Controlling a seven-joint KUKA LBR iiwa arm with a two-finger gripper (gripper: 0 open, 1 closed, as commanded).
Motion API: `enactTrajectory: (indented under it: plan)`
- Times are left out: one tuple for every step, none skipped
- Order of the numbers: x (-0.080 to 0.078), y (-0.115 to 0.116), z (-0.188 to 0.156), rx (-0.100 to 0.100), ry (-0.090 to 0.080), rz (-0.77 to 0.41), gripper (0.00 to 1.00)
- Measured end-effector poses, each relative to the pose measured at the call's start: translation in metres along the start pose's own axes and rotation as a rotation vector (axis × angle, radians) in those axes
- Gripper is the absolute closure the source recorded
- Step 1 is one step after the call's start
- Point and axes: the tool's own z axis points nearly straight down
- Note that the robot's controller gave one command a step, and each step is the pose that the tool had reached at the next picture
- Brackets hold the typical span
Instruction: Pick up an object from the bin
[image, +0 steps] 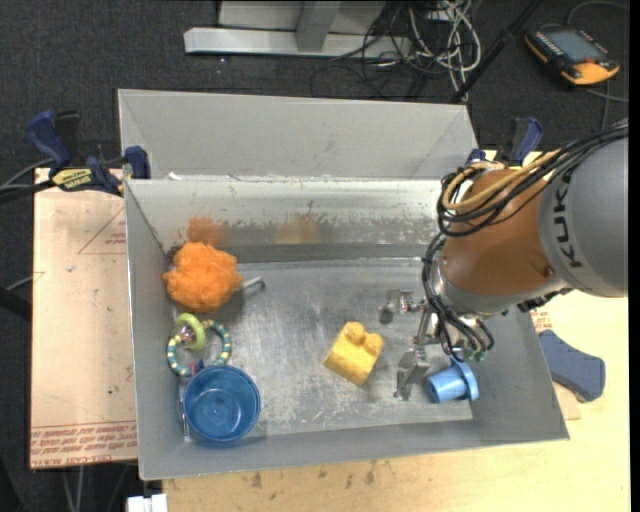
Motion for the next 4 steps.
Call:
enactTrajectory:
  plan:
    - [-0.002, 0.000, -0.004, 0.000, -0.008, -0.001, 0.00]
    - [-0.015, 0.028, 0.031, 0.002, -0.012, -0.072, 0.00]
    - [-0.043, 0.052, 0.057, 0.000, -0.005, -0.157, 0.00]
    - [-0.050, 0.056, 0.059, 0.000, -0.017, -0.221, 1.00]
